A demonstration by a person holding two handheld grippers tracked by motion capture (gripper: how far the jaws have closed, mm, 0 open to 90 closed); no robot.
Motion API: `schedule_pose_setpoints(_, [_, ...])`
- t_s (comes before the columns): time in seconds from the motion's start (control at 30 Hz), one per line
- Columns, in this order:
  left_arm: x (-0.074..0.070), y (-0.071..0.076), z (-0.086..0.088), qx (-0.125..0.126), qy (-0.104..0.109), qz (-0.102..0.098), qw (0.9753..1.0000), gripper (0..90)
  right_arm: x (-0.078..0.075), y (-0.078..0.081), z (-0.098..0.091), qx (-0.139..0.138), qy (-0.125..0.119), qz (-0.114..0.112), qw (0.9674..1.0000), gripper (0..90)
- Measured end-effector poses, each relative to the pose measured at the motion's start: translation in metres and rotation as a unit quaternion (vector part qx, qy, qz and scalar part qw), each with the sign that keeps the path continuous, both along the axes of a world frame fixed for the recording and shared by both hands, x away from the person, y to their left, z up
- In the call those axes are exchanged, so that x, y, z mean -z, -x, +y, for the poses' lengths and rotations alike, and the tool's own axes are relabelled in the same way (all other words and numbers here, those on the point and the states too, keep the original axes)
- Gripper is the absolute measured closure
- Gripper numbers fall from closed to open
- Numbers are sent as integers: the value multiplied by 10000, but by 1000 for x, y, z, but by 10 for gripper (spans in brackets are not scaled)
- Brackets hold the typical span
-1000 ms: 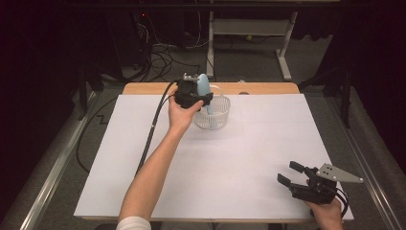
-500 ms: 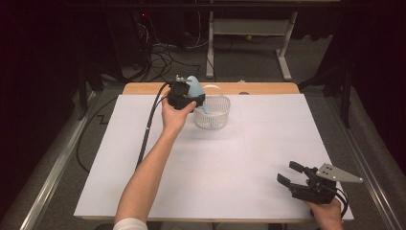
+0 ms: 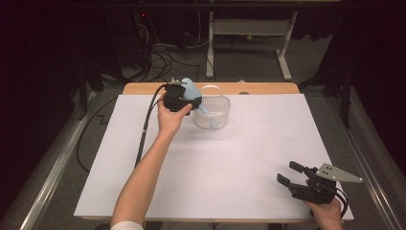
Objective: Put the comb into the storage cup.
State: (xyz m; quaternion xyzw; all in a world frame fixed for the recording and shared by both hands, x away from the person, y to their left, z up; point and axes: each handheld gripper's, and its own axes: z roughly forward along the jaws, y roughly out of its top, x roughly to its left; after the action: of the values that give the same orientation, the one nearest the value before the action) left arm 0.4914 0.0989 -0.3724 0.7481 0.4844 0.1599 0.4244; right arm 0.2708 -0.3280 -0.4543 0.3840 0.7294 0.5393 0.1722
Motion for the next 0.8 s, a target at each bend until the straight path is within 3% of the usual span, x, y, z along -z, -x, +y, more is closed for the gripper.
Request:
schedule_pose_setpoints(0.2, [1,0,3,43,48,130,9999,275,0,0,0,-1,-1,14,10000,262])
schedule_pose_setpoints(0.5, [5,3,9,15,121,123,9998,269,0,0,0,-23,14,8,10000,262])
schedule_pose_setpoints(0.8, [5,7,12,114,7,127,9999,256,0,0,0,-16,12,12,10000,262])
